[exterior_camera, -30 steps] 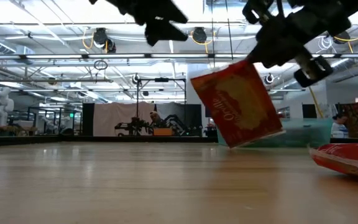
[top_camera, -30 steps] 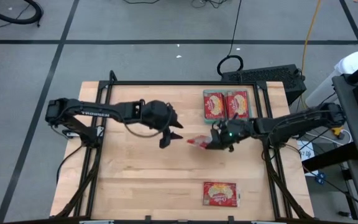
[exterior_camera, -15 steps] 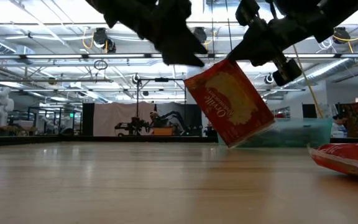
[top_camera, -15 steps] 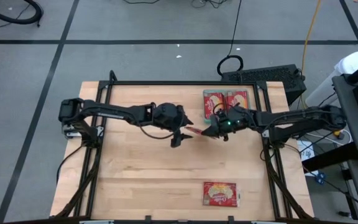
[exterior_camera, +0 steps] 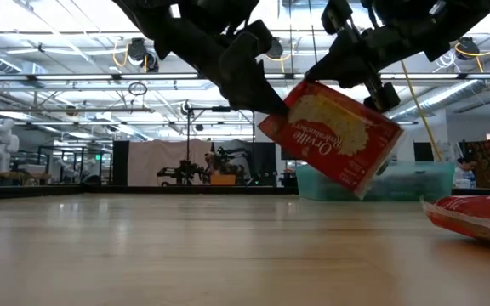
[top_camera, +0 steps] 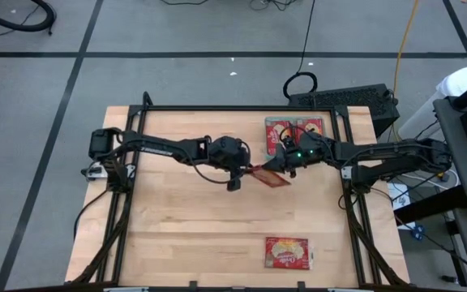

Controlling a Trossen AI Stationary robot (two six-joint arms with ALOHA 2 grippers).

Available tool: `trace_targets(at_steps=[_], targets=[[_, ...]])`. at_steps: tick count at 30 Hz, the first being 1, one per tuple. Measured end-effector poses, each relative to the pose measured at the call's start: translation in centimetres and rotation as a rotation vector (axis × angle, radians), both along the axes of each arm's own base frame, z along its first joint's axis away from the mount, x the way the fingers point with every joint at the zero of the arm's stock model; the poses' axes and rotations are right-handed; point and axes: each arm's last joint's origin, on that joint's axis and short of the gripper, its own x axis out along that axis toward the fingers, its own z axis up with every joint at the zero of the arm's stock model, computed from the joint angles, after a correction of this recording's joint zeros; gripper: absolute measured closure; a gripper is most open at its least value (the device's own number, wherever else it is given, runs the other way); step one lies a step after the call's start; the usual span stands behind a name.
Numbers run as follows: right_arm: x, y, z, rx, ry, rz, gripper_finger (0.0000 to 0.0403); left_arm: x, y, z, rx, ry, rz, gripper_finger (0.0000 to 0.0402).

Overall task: Sort popcorn bags into baskets
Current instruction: Put the red popcorn bag into the light blue bin

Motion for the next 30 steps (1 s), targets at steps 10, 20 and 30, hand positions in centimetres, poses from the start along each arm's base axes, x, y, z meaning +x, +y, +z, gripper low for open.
trace_targets(at_steps=[10, 20, 30], targets=[[-0.4, -0.3, 0.8, -0.030, -0.048, 0.006, 0.0403, -0.9, 1.8, 1.5, -0.071, -0.029, 0.038, 0.0397], [-2.7, -1.9, 3.4, -0.122, -0.170, -0.066, 0.0362, -5.4, 4.7, 6.0, -0.218, -0.006, 0.079, 0.0400], [-3.5, -5.1, 9.1, -0.247, -0.312, -0.067, 0.0352, -9.4, 6.4, 9.6, -0.391, -0.044, 0.155, 0.0401]])
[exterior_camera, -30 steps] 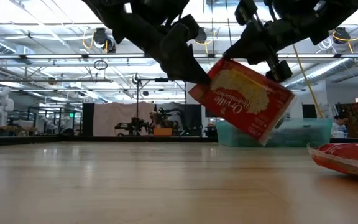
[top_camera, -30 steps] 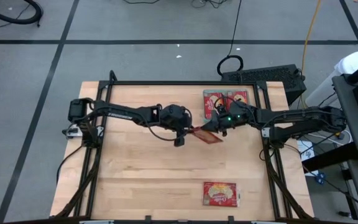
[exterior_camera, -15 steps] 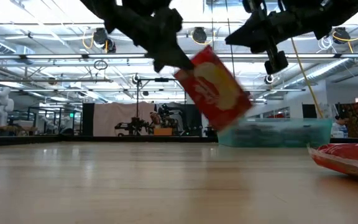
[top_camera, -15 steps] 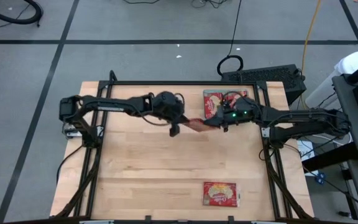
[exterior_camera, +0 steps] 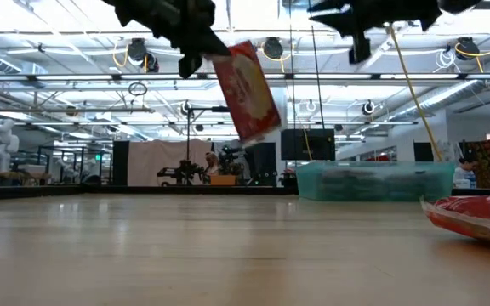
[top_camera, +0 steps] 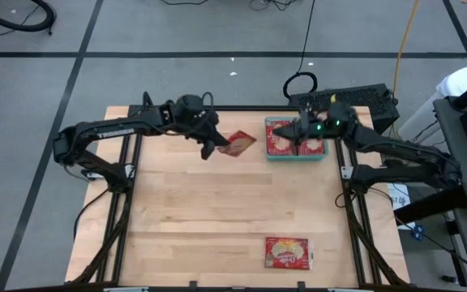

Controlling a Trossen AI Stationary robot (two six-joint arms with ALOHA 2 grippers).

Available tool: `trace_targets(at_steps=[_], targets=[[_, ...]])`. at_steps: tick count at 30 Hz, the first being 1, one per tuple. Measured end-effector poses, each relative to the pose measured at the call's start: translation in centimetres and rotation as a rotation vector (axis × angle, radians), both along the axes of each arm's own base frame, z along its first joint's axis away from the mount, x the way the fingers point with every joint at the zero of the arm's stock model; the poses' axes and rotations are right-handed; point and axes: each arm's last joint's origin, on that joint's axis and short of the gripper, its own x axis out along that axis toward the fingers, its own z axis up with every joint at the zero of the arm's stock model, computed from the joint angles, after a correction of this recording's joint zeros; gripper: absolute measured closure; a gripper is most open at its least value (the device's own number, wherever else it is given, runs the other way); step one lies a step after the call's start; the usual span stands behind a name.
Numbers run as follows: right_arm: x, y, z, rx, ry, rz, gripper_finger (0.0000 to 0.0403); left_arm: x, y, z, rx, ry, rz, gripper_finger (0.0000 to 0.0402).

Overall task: Sort popcorn bags into baskets
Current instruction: Put the red popcorn bag into the light blue bin

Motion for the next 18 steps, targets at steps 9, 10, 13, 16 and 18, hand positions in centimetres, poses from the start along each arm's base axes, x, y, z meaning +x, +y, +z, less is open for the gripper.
trace_targets(at_steps=[9, 10, 13, 16, 18], targets=[[2.1, -3.6, 6.9, -0.415, 0.067, 0.186, 0.0342, -1.1, 0.2, 3.9, -0.178, -0.110, -0.018, 0.0401], [2.5, -4.0, 7.2, -0.448, 0.071, 0.222, 0.0335, -1.0, 0.1, 4.5, -0.180, -0.128, -0.020, 0.0401], [3.9, -5.1, 7.5, -0.529, 0.071, 0.321, 0.0306, -1.1, 0.0, 5.9, -0.191, -0.160, -0.022, 0.0401], [5.1, -5.9, 7.3, -0.615, 0.045, 0.388, 0.0266, -1.1, 0.0, 6.6, -0.202, -0.173, -0.015, 0.0401], [5.8, -6.4, 6.8, -0.661, 0.044, 0.402, 0.0237, -1.1, 0.0, 6.7, -0.209, -0.178, -0.012, 0.0401]])
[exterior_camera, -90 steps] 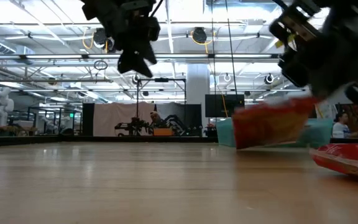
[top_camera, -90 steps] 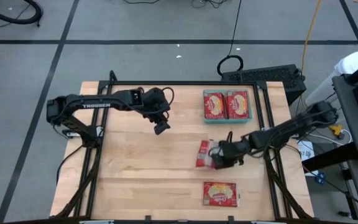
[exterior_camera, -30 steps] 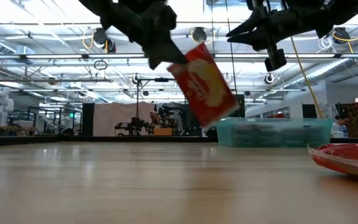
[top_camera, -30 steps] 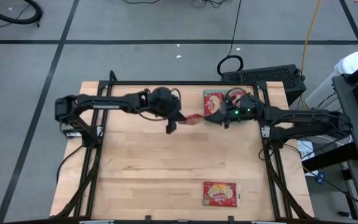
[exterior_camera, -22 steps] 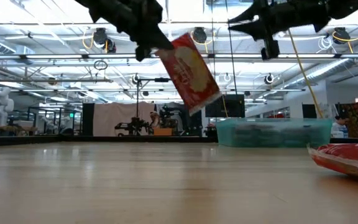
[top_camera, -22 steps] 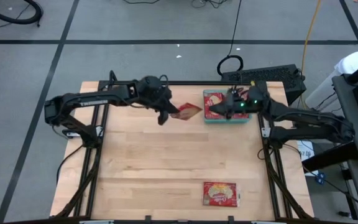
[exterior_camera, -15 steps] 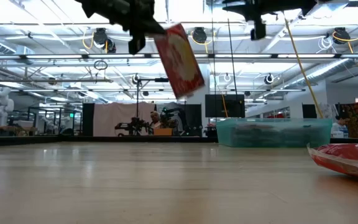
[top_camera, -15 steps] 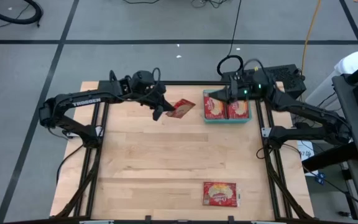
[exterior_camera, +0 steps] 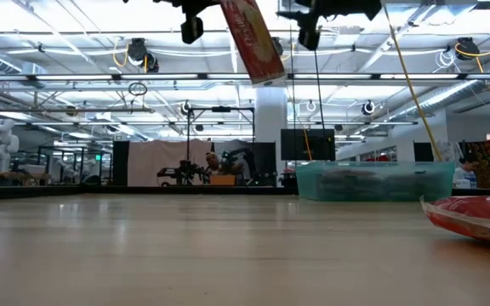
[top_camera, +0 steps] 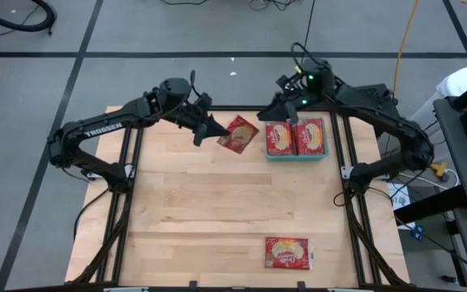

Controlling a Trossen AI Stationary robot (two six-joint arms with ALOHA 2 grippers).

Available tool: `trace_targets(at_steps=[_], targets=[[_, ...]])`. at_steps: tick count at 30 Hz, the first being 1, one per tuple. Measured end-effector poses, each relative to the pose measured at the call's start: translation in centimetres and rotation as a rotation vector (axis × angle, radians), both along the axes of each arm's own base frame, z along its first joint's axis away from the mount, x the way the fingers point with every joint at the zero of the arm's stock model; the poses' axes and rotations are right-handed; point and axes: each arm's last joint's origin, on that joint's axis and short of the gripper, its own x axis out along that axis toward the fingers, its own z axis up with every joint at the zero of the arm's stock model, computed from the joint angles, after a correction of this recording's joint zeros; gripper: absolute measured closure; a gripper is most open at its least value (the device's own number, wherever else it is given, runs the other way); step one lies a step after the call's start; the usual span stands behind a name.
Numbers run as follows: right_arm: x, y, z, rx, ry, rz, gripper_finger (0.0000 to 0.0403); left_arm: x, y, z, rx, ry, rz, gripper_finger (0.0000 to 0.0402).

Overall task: Sort popcorn bags into baskets
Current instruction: Put the red popcorn bag into the light blue bin

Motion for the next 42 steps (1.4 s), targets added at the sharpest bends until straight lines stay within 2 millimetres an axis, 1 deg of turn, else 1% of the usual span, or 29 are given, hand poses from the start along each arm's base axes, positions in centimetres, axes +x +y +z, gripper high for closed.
trace_targets(at_steps=[3, 5, 9, 13, 20, 23, 27, 30, 32, 34, 36, 39, 42], targets=[[0.8, -0.5, -0.9, -0.080, -0.006, 0.025, 0.0199, 0.0, 0.0, 0.0, 0.001, 0.002, 0.000, 0.0401], [1.2, -0.7, -1.4, -0.160, -0.021, 0.048, 0.0183, 0.0, 0.0, 0.0, -0.001, 0.002, 0.000, 0.0401], [2.1, -1.1, -2.4, -0.304, -0.039, 0.074, 0.0173, 0.0, -0.1, 0.0, -0.008, 0.000, -0.016, 0.0401], [3.1, -0.8, -3.3, -0.382, -0.054, 0.127, 0.0186, 0.0, -0.1, 0.0, -0.016, -0.004, -0.037, 0.0400], [4.9, 0.5, -4.4, -0.497, -0.070, 0.198, 0.0241, -0.3, 0.4, 0.0, 0.008, -0.024, -0.081, 0.0399], [5.2, 0.9, -4.5, -0.492, -0.062, 0.197, 0.0274, -0.4, 0.6, 0.0, 0.025, -0.029, -0.078, 0.0399], [5.3, 1.3, -4.2, -0.458, -0.056, 0.182, 0.0327, -0.5, 0.9, 0.0, 0.066, -0.039, -0.082, 0.0398], [5.5, 1.8, -4.3, -0.405, -0.007, 0.143, 0.0370, -0.5, 0.9, 0.0, 0.125, -0.049, -0.090, 0.0397], [5.3, 2.1, -4.3, -0.356, 0.039, 0.119, 0.0390, -0.5, 1.0, -0.2, 0.164, -0.026, -0.048, 0.0394], [5.2, 2.6, -4.5, -0.300, 0.100, 0.090, 0.0393, -0.5, 1.2, -0.4, 0.225, 0.001, 0.010, 0.0381], [5.0, 2.9, -4.6, -0.236, 0.175, 0.033, 0.0385, -0.8, 1.2, -0.3, 0.296, 0.032, 0.071, 0.0356], [4.3, 3.5, -5.0, -0.121, 0.305, -0.033, 0.0377, -1.3, 1.3, -0.1, 0.398, 0.057, 0.136, 0.0307], [3.4, 4.0, -4.8, -0.029, 0.378, -0.079, 0.0381, -1.7, 1.4, -0.2, 0.415, 0.109, 0.188, 0.0259]])
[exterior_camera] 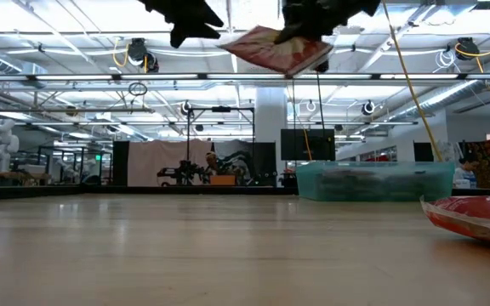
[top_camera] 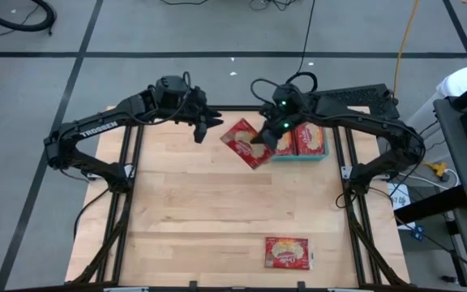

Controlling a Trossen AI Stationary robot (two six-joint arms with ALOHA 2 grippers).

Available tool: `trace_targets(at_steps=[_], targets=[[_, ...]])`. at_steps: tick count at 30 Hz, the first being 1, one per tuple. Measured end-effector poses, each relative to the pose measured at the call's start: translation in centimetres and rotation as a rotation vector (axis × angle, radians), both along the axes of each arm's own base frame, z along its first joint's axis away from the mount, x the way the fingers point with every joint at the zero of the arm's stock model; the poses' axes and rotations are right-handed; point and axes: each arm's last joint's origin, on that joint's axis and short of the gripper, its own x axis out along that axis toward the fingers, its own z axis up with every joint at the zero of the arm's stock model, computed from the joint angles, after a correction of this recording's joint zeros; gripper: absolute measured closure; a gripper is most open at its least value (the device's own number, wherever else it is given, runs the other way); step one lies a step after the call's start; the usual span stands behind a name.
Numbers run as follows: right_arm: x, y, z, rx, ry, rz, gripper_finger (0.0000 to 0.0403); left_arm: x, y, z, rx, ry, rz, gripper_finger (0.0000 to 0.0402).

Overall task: Sort popcorn bags into baskets
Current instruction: Put the red popcorn bag into the light blue bin

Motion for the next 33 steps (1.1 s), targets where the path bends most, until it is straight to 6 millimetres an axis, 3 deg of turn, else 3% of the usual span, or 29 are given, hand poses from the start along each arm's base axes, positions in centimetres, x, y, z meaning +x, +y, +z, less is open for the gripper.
trace_targets(at_steps=[5, 9, 18, 24, 33], targets=[[-1.3, 0.4, 1.1, 0.094, 0.017, -0.085, 0.0392, -0.5, 0.1, -0.7, -0.059, 0.079, 0.037, 0.0203], [-3.2, 0.1, 1.9, 0.140, 0.065, -0.226, 0.0392, -1.0, 0.0, -1.5, -0.134, 0.159, 0.062, 0.0183], [-8.6, -1.7, 1.9, 0.050, 0.312, -0.599, 0.0393, -1.9, -0.7, -2.7, -0.238, 0.310, 0.059, 0.0214], [-10.5, -3.8, 0.6, 0.118, 0.370, -0.742, 0.0393, -1.9, -1.1, -2.7, -0.312, 0.301, -0.009, 0.0247], [-10.2, -5.7, -5.4, 0.265, 0.287, -0.863, 0.0388, -1.5, -1.7, -2.6, -0.314, 0.289, -0.029, 0.0280]])
